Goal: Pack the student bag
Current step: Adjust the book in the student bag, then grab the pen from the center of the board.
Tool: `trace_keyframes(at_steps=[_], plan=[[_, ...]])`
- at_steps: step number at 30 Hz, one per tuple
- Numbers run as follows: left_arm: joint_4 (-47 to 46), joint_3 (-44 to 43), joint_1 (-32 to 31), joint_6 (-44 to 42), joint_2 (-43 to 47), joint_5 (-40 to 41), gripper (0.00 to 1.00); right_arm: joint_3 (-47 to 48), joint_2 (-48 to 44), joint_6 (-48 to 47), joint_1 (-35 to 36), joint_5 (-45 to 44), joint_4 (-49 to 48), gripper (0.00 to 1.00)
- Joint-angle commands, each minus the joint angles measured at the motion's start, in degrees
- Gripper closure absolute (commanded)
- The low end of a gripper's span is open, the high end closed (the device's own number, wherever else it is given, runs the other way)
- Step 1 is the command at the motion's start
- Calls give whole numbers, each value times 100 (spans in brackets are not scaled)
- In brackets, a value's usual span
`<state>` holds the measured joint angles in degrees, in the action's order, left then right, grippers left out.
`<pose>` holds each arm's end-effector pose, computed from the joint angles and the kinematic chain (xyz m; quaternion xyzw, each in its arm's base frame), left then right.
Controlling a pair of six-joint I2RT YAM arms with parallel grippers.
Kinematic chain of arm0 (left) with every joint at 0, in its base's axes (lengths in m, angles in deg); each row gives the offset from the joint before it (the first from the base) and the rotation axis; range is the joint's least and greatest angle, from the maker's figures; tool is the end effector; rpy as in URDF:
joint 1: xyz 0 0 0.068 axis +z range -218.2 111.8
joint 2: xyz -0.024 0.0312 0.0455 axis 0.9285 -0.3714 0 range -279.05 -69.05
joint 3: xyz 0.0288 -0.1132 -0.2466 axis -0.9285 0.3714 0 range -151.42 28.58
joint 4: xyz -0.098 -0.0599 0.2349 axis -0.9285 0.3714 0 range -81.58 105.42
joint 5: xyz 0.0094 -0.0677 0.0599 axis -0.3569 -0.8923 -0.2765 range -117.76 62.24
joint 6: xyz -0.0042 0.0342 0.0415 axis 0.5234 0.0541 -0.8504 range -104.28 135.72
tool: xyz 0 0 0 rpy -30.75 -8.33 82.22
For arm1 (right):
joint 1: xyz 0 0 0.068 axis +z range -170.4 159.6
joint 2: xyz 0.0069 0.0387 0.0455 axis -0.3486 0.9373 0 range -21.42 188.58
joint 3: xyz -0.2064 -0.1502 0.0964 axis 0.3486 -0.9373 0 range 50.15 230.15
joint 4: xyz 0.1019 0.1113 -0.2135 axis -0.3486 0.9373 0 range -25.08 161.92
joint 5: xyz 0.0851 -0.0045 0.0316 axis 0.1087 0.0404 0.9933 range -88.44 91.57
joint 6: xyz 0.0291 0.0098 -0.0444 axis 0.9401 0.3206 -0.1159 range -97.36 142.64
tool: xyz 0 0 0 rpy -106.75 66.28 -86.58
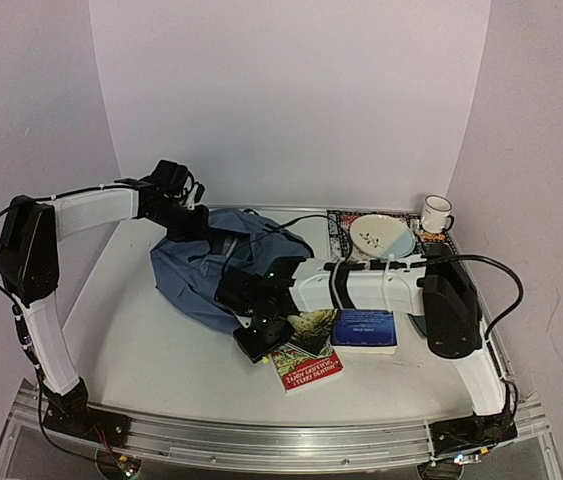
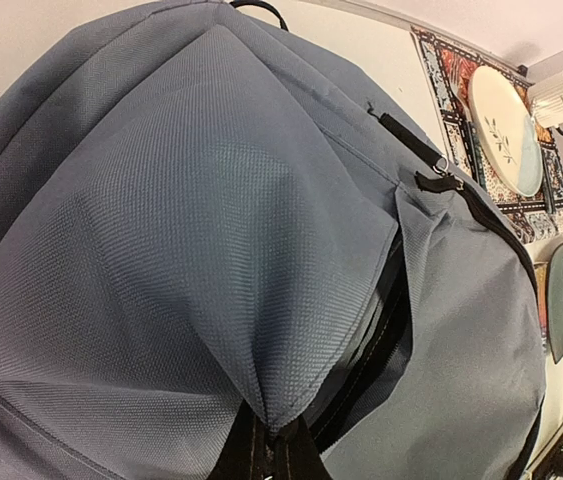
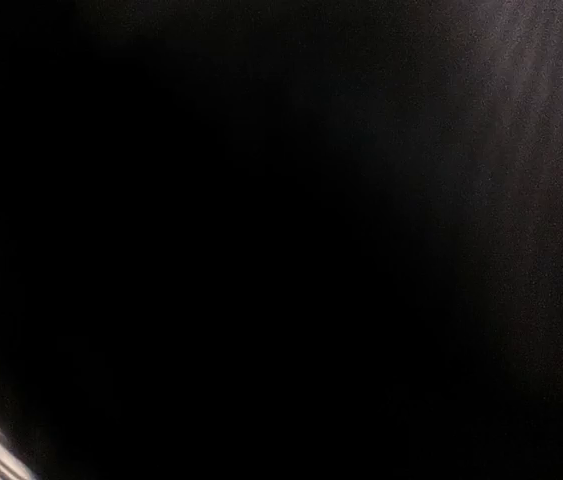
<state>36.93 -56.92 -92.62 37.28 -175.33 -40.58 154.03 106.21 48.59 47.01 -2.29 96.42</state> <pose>0.3749 -0.1790 0.2537 0.0620 0.9304 -0.2313 0.2774 0.1912 0.4532 0.1887 -0.3282 0.8957 0.1951 0.2280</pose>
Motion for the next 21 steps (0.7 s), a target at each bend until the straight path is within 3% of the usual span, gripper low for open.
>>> trace_keyframes(at_steps=[1,11,18,21], plan=[[-188,0,28,-3,296,57,100,505,364,46,-9,-671,340,55],[-188,109,34,41,321,-149,100,1080,1004,35,-26,-1023,267,58],[-190,176,30,10,302,-168,100,904,1164,86,-61,-1063,127,60],[-188,211,34,-11,292,-185,100,745,1169,85,-62,-794,80,65]])
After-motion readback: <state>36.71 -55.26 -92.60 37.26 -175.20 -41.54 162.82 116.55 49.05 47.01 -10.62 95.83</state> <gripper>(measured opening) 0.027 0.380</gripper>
